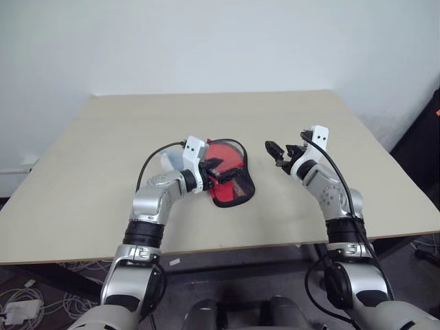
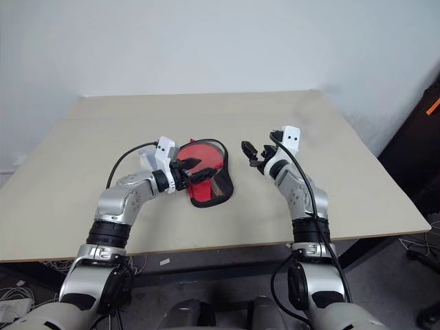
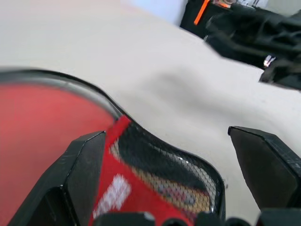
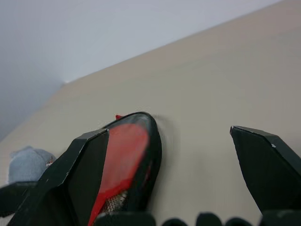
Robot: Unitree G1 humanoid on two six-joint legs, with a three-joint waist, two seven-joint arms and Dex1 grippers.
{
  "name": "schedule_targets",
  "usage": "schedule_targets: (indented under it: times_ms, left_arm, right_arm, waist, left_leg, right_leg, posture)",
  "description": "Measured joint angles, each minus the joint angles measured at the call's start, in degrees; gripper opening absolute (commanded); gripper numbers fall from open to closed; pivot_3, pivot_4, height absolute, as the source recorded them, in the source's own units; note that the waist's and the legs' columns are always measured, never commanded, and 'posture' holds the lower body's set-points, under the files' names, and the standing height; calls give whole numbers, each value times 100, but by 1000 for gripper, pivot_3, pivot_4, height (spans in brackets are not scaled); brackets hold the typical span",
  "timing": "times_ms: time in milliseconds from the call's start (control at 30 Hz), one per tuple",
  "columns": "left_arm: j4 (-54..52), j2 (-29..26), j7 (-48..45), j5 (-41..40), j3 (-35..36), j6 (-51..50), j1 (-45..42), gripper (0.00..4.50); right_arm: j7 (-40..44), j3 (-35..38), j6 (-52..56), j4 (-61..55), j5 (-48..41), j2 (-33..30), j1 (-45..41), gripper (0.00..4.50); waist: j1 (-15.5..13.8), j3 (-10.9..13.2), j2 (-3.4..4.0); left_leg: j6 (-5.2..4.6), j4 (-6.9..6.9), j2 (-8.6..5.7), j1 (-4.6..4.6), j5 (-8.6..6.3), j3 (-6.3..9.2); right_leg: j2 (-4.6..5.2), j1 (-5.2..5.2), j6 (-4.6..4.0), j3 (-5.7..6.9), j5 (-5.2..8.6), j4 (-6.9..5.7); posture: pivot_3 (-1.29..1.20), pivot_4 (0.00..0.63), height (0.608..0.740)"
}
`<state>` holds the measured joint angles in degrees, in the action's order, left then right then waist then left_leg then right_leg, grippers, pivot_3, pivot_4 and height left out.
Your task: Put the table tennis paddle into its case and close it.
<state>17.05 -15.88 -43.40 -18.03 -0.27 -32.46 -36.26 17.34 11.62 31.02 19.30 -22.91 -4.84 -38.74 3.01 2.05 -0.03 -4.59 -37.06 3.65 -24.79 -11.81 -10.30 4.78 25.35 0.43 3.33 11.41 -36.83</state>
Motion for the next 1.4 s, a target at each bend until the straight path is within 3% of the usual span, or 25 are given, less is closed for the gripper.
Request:
schedule_targets:
  times_ms: [200,467,767,1400]
  left_arm:
    - [-65,93,602,19,-20,-488,-57,4484]
    - [-364,579,2179,-388,952,-2183,-106,4484]
    - [-549,531,3218,-670,1948,-4360,-415,4484]
    - [932,766,3156,-773,2165,-3584,-852,4484]
  right_arm:
    - [2,-40,-1,1,4,62,1,4500]
    - [2,-119,-5,7,43,63,115,4500]
    - [8,-131,11,6,42,60,116,4500]
    - [-60,-132,3,38,102,54,118,4500]
  waist:
    - [0,0,0]
    - [2,0,0]
    - [-1,0,0]
    - [-8,0,0]
  left_leg:
    - [-1,-1,-2,0,0,8]
    - [-5,-6,-4,0,1,24]
    - [-4,-8,-5,0,1,26]
    - [-2,-6,-6,0,1,11]
  right_leg:
    - [-2,0,1,0,0,0]
    - [-3,-4,2,0,1,-1]
    - [-7,-5,2,4,0,-1]
    - [3,-8,0,10,-1,-2]
  posture:
    - [0,0,740]
    - [0,0,740]
    - [0,0,740]
    - [0,0,740]
